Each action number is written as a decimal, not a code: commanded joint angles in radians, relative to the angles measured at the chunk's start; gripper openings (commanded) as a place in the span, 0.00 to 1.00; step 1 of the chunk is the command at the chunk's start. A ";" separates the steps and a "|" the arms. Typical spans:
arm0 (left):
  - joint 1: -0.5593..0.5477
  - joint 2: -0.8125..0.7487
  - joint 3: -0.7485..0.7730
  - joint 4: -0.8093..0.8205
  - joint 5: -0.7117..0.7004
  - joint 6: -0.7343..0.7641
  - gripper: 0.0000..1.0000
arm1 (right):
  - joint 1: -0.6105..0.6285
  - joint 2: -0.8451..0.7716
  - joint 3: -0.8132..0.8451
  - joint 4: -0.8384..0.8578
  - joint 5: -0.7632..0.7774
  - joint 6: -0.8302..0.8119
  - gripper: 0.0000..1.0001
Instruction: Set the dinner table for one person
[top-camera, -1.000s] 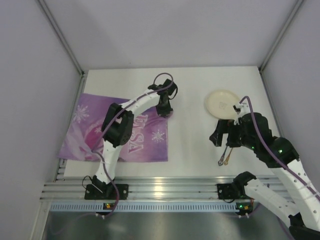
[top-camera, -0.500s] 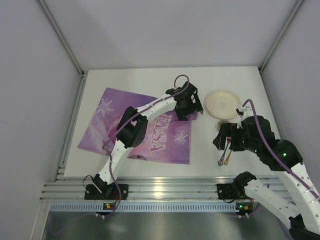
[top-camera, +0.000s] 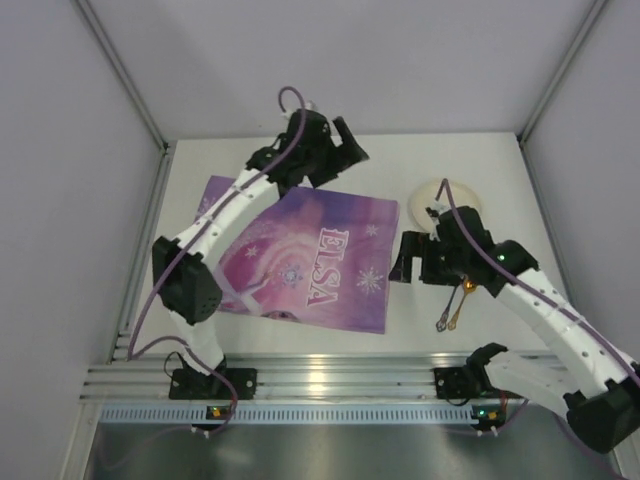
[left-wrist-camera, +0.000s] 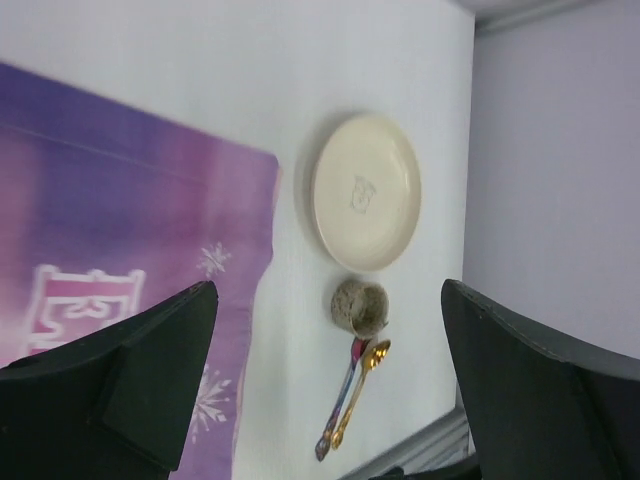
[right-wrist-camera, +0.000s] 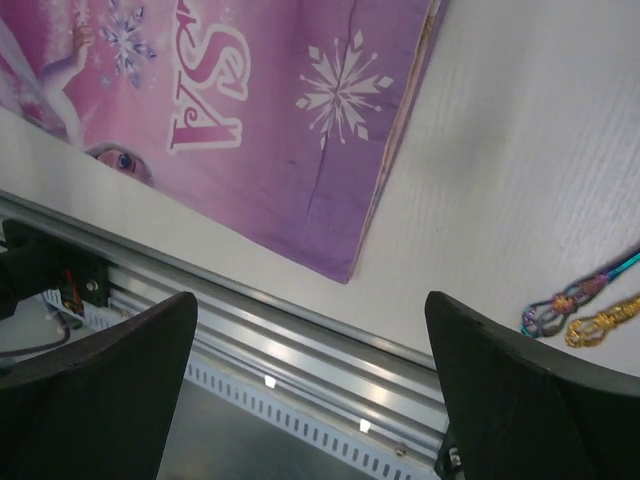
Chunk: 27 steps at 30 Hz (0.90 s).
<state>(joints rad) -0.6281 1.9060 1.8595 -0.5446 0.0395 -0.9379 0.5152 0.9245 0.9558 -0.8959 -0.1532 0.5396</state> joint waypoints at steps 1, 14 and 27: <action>0.074 -0.166 -0.071 -0.063 -0.118 0.086 0.98 | 0.035 0.141 -0.025 0.190 -0.078 0.059 0.96; 0.298 -0.564 -0.508 -0.199 -0.171 0.201 0.98 | 0.203 0.711 0.121 0.267 -0.052 0.059 0.42; 0.347 -0.693 -0.612 -0.252 -0.205 0.244 0.98 | 0.206 0.827 0.008 0.333 -0.034 0.062 0.00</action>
<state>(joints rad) -0.2897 1.2297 1.2537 -0.7860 -0.1444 -0.7193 0.7052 1.7554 1.0222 -0.5938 -0.2466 0.5995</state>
